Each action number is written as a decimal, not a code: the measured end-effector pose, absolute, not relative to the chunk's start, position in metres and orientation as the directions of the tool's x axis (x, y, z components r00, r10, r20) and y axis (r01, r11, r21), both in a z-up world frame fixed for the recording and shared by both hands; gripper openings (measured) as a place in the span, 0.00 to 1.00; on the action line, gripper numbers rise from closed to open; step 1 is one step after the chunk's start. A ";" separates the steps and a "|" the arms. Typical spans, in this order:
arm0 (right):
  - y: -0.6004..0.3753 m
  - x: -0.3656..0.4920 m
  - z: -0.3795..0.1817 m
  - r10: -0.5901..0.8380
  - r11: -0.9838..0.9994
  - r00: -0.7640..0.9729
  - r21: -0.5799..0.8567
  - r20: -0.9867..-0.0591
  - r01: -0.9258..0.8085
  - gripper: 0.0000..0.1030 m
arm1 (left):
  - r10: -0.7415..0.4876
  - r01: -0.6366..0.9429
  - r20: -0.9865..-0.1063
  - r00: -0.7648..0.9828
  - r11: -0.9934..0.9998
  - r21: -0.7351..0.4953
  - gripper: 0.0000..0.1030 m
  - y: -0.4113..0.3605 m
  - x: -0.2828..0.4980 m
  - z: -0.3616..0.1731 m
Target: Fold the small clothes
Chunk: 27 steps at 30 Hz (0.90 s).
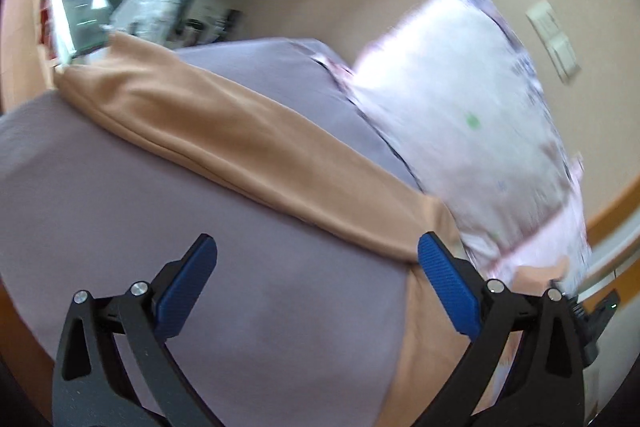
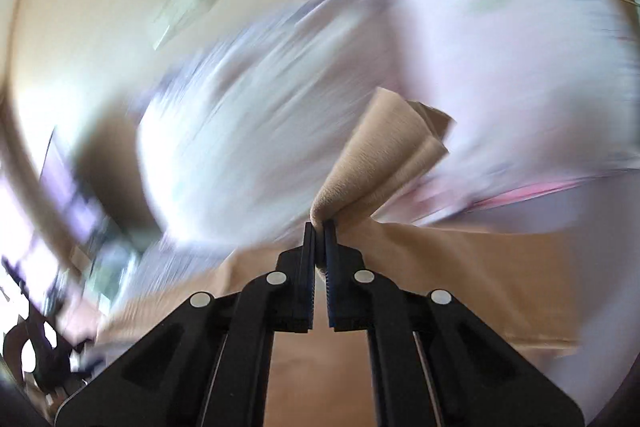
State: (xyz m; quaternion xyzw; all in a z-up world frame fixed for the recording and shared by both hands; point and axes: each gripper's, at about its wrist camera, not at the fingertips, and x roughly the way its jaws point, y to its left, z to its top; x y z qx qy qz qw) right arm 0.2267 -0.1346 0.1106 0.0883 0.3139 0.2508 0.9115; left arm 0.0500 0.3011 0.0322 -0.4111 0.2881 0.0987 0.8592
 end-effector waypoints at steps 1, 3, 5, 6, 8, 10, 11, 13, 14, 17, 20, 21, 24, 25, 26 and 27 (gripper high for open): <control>-0.102 0.231 0.095 0.541 0.837 0.604 0.303 -0.585 -0.457 0.05 | -0.053 -0.425 -0.583 0.811 0.631 -0.649 0.95 0.306 0.049 0.031; -0.048 0.224 0.062 0.570 0.787 0.441 0.307 -0.693 -0.535 0.05 | -0.027 -0.462 -0.596 0.802 0.604 -0.649 0.94 0.318 0.047 0.028; -0.034 0.213 0.055 0.595 0.757 0.381 0.335 -0.708 -0.561 0.10 | -0.020 -0.481 -0.604 0.797 0.583 -0.655 0.93 0.331 0.043 0.025; -0.036 0.210 0.058 0.602 0.755 0.392 0.335 -0.696 -0.564 0.24 | -0.017 -0.495 -0.612 0.791 0.570 -0.656 0.91 0.338 0.043 0.023; -0.055 0.201 0.073 0.610 0.767 0.453 0.342 -0.650 -0.543 0.67 | -0.011 -0.520 -0.626 0.780 0.545 -0.658 0.88 0.347 0.043 0.018; -0.082 0.198 0.085 0.623 0.773 0.504 0.370 -0.598 -0.516 0.82 | -0.004 -0.530 -0.620 0.784 0.514 -0.674 0.81 0.358 0.043 0.015; -0.101 0.204 0.091 0.630 0.770 0.508 0.387 -0.588 -0.507 0.82 | -0.004 -0.536 -0.619 0.785 0.497 -0.682 0.76 0.362 0.044 0.014; -0.120 0.201 0.095 0.634 0.770 0.514 0.409 -0.578 -0.490 0.82 | -0.008 -0.542 -0.605 0.796 0.435 -0.719 0.70 0.375 0.045 0.009; -0.130 0.200 0.095 0.635 0.770 0.515 0.423 -0.575 -0.477 0.82 | -0.010 -0.544 -0.599 0.801 0.407 -0.734 0.65 0.380 0.045 0.007; -0.152 0.205 0.093 0.650 0.760 0.498 0.473 -0.573 -0.447 0.82 | -0.007 -0.568 -0.608 0.794 0.347 -0.746 0.47 0.394 0.046 0.002; -0.167 0.202 0.091 0.680 0.733 0.482 0.523 -0.553 -0.435 0.82 | -0.009 -0.608 -0.639 0.769 0.295 -0.737 0.14 0.404 0.046 -0.005; -0.169 0.200 0.090 0.686 0.727 0.479 0.530 -0.547 -0.437 0.82 | -0.014 -0.620 -0.647 0.763 0.272 -0.736 0.06 0.408 0.045 -0.010; -0.176 0.198 0.090 0.694 0.720 0.477 0.533 -0.539 -0.445 0.83 | 0.005 -0.631 -0.660 0.751 0.300 -0.716 0.04 0.405 0.046 -0.004; -0.179 0.197 0.090 0.695 0.719 0.480 0.533 -0.536 -0.446 0.83 | 0.047 -0.634 -0.666 0.744 0.361 -0.684 0.04 0.397 0.051 0.009; -0.185 0.195 0.092 0.694 0.720 0.490 0.532 -0.528 -0.446 0.83 | 0.076 -0.630 -0.664 0.744 0.410 -0.659 0.04 0.388 0.055 0.021; -0.189 0.195 0.092 0.691 0.722 0.499 0.530 -0.523 -0.444 0.83 | 0.110 -0.603 -0.645 0.757 0.500 -0.622 0.04 0.371 0.066 0.043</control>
